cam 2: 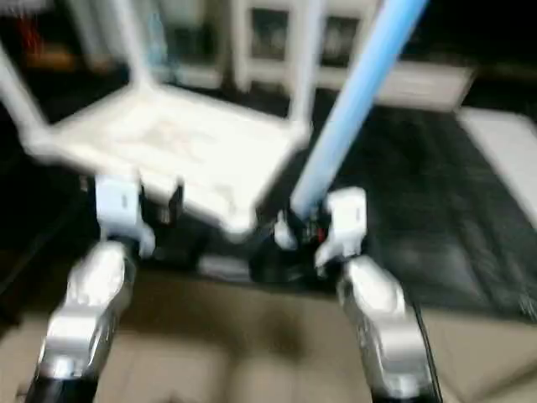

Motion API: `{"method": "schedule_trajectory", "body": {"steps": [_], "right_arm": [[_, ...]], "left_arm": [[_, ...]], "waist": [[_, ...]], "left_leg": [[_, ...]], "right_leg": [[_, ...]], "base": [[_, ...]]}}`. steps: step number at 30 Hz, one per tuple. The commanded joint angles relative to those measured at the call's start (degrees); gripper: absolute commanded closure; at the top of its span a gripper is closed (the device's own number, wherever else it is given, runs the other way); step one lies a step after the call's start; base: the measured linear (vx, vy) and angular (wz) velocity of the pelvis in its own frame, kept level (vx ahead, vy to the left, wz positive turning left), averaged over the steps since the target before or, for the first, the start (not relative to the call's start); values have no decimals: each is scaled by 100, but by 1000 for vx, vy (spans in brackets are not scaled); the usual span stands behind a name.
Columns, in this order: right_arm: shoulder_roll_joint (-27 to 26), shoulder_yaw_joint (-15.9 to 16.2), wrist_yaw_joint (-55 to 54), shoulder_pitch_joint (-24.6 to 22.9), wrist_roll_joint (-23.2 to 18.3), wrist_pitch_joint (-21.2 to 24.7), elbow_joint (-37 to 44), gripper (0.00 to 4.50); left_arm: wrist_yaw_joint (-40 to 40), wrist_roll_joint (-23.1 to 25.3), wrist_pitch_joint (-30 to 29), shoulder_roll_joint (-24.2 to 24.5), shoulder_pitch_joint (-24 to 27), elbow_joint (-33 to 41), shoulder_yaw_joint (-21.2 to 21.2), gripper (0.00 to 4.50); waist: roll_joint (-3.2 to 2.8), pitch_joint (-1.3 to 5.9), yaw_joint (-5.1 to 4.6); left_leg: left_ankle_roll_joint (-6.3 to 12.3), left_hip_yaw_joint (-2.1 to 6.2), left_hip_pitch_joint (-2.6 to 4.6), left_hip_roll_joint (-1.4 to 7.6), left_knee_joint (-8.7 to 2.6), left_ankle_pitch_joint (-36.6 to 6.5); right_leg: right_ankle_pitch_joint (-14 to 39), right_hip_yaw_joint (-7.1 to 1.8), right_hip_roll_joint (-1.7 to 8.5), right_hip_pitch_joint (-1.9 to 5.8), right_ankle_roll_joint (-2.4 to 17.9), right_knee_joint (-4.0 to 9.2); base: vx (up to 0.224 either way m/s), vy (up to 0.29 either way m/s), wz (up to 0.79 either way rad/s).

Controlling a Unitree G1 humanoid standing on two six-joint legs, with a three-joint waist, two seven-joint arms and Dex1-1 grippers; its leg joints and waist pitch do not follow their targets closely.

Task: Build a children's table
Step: Rotate table base

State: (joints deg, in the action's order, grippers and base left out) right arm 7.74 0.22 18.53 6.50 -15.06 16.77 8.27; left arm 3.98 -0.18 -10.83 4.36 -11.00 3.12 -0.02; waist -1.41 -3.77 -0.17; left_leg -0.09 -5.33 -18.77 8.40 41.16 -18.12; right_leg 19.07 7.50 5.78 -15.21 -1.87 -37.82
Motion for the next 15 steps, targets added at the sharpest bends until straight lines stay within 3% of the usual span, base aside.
{"method": "schedule_trajectory", "body": {"steps": [1, 2, 3, 4, 5, 6, 7, 8, 9, 10, 11, 12, 13, 14, 15], "right_arm": [[-27, -95, -63, 120, -6, -84, -29, 265], [28, -87, -37, 163, 56, -116, -67, 265], [67, -65, -17, 179, 90, -146, -83, 265], [77, -68, -22, 184, 92, -151, -89, 265], [77, -68, -22, 184, 92, -151, -89, 265], [99, -76, -47, 191, 118, -149, -101, 265], [103, -88, -54, 191, 114, -146, -94, 265], [112, -120, -67, 195, 102, -137, -79, 265], [106, -165, -120, 187, 66, -35, -58, 265], [102, -181, -139, 184, 52, 2, -51, 265], [103, -207, -147, 176, 34, 24, -35, 265], [107, -248, -158, 161, 20, 22, -3, 265], [135, -319, -171, 124, -33, 67, 66, 265], [174, -347, -175, 94, -54, 101, 116, 265], [174, -347, -175, 94, -54, 101, 116, 265]], "left_arm": [[39, 28, -21, 58, -46, -10, 2, 32], [105, -5, -8, 52, -55, -34, -16, 32], [143, -27, -11, 46, -59, -45, -25, 32], [158, -29, -13, 39, -58, -54, -43, 32], [158, -29, -13, 39, -58, -54, -43, 32], [171, -53, -20, 25, -65, -80, -68, 32], [170, -56, -22, 18, -67, -100, -74, 32], [166, -64, -28, 3, -75, -149, -86, 32], [185, -89, -55, -10, -82, -196, -94, 32], [192, -97, -64, -13, -84, -211, -97, 32], [199, -93, -58, -16, -89, -231, -109, 32], [197, -91, -46, -23, -98, -253, -120, 32], [202, -92, -19, -53, -122, -309, -136, 32], [222, -101, -1, -80, -138, -354, -142, 32], [222, -101, -1, -80, -138, -354, -142, 32]], "waist": [[-70, 334, -113], [-135, 425, -390], [-212, 411, -335], [-137, 403, -371], [-82, 391, -350], [71, 380, -371], [193, 399, -357], [541, 535, -246], [615, 526, -50], [551, 500, -20], [543, 460, -5], [426, 371, 22], [367, 288, 98], [247, 250, 136], [167, 249, 83]], "left_leg": [[117, 296, 567, 462, -856, -1379], [537, 809, 1031, 986, -1176, -1444], [965, 749, 896, 855, -1086, -818], [1253, 723, 884, 875, -1096, -504], [1695, 546, 844, 794, -1138, 25], [1754, 275, 734, 636, -1217, 94], [1639, 106, 670, 431, -1179, -91], [1335, -232, 224, -211, -753, -743], [979, -213, 20, -515, -33, -743], [774, -95, -86, -458, 112, -424], [578, -23, -213, -421, 222, -184], [-118, 17, -244, -440, 323, -108], [-305, 106, -275, -329, 261, -10], [-618, 168, -207, -199, -101, 139], [-753, 145, -113, -140, -485, 226]], "right_leg": [[2074, -183, -71, -135, 1379, 526], [610, -299, -225, -794, 779, -275], [195, -278, -184, -894, 272, -476], [-13, -297, -128, -993, 119, -504], [-410, -291, -84, -1122, 9, -517], [-999, -372, 13, -1083, 260, -245], [-1205, -464, 68, -965, 448, 72], [-426, -1014, 265, -243, 800, 531], [1574, -1550, 611, 102, 1319, 915], [1937, -1604, 717, 177, 1563, 923], [2012, -1590, 675, 196, 1665, 887], [1672, -1888, 321, 194, 2303, 912], [1545, -2003, 254, 179, 2386, 951], [1201, -1960, -196, 60, 2012, 928], [1136, -1777, -533, -17, 1568, 846]], "base": [[25, 31, 59], [73, 23, 28], [140, 20, 4], [140, 20, 4], [138, 16, -2], [157, -17, 0], [157, -17, 0], [169, -73, 10], [184, -76, 19], [184, -76, 19], [174, -42, 13], [154, -24, -12], [154, -24, -12], [141, 12, -39], [125, 94, -50]]}}
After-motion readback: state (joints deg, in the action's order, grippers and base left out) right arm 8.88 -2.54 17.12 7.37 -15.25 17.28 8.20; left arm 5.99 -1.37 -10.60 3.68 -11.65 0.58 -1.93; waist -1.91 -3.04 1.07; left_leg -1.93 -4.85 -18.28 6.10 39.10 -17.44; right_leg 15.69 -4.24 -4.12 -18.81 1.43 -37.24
